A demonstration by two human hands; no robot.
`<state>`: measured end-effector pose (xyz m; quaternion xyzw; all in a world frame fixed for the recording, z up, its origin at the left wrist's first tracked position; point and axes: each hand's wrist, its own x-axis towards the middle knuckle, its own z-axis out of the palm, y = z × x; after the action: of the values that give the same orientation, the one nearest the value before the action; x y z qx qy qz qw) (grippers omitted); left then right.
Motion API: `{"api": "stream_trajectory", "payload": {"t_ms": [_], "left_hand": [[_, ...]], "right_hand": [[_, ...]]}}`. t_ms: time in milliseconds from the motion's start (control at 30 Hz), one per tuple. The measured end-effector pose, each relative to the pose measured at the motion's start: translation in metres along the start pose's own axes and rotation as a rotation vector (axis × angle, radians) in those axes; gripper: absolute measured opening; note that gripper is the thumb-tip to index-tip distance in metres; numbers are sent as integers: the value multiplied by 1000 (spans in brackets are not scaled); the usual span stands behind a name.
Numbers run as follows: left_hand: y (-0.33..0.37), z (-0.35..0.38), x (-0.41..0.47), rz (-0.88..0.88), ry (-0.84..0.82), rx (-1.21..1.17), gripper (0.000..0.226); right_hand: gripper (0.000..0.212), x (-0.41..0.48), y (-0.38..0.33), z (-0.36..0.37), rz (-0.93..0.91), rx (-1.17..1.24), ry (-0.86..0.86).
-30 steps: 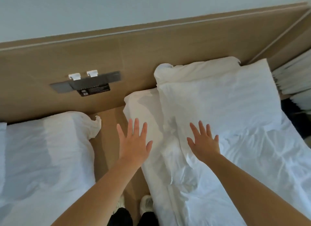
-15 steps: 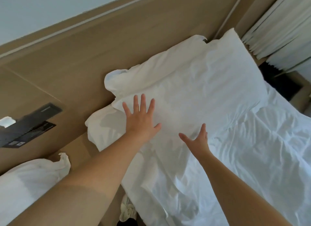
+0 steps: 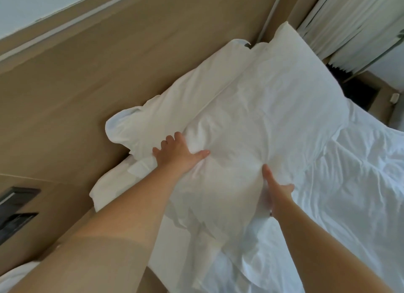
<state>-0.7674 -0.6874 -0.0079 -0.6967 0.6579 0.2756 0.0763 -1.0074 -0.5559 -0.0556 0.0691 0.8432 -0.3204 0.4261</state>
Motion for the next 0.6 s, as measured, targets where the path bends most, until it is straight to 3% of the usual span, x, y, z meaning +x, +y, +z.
{"api": "stream_trajectory", "payload": {"t_ms": [67,167,400,600], "left_hand": [[-1,3,-1,39,7,-84,75],[0,3,-11,78,-62,-170,63],[-4,-3,-77,208,-71,-265,43],[-17,-11,-170,139,-9,-400,34]], "right_hand": [[108,7,8,-8,12,7,42],[37,11,19,-13,-93,-12,125],[26,6,37,-48,-171,-131,143],[16,-32,62,-114,-329,-112,64]]}}
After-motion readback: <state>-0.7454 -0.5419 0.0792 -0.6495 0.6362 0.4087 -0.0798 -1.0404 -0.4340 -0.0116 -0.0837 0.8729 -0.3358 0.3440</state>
